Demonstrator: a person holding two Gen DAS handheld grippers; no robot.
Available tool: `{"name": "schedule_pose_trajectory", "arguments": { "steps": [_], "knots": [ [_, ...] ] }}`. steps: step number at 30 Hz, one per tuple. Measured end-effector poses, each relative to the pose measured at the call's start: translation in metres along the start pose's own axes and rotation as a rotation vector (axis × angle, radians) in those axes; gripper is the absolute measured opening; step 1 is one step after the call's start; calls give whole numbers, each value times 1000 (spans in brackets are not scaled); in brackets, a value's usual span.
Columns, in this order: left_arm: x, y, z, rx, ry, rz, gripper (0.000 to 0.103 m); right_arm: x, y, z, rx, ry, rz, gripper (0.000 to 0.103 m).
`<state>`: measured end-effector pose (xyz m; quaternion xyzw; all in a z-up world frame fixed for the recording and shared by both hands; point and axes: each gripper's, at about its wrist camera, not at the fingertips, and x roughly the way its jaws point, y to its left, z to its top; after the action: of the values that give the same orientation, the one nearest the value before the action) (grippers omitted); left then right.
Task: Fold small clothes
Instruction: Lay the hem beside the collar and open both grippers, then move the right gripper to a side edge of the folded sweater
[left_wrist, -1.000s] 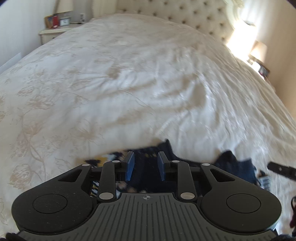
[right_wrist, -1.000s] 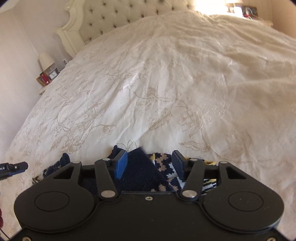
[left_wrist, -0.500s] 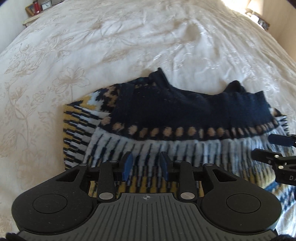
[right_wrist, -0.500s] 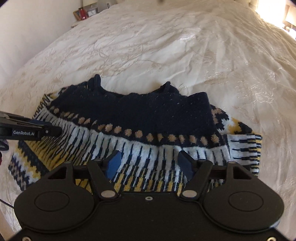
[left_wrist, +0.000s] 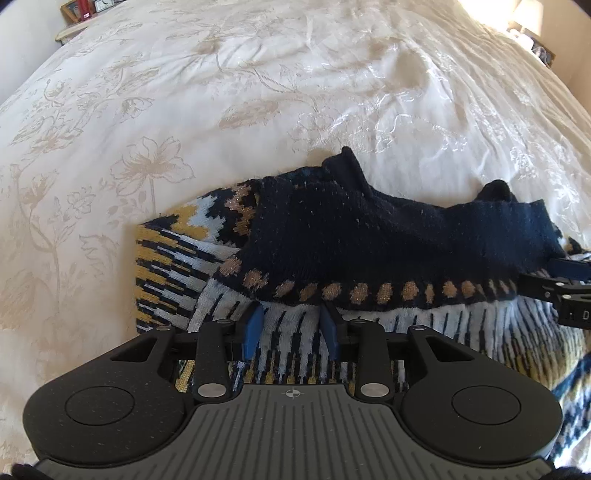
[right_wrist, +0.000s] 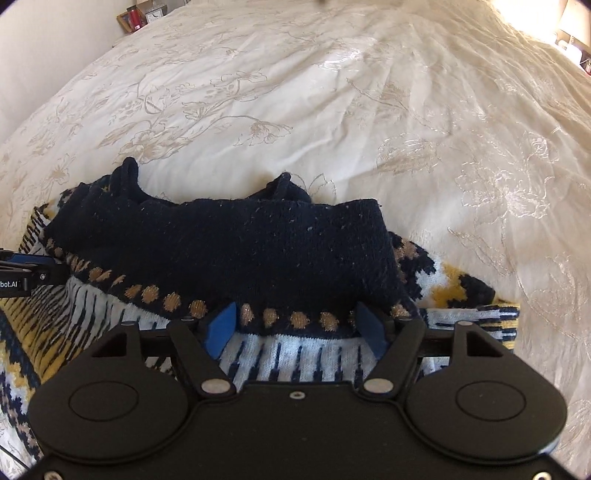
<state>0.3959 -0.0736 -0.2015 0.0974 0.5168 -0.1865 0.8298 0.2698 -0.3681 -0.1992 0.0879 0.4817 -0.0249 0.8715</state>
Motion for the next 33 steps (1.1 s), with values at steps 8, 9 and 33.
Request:
{"name": "schedule_pose_trajectory", "arguments": {
  "steps": [8, 9, 33],
  "knots": [
    [-43, -6, -31, 4, -17, -2, 34, -50, 13, -28, 4, -65, 14, 84],
    [-45, -7, -39, 10, -10, -1, 34, -53, 16, -35, -2, -58, 9, 84],
    [-46, 1, -117, 82, 74, -2, 84, -71, 8, -124, 96, 98, -43, 102]
  ]
}}
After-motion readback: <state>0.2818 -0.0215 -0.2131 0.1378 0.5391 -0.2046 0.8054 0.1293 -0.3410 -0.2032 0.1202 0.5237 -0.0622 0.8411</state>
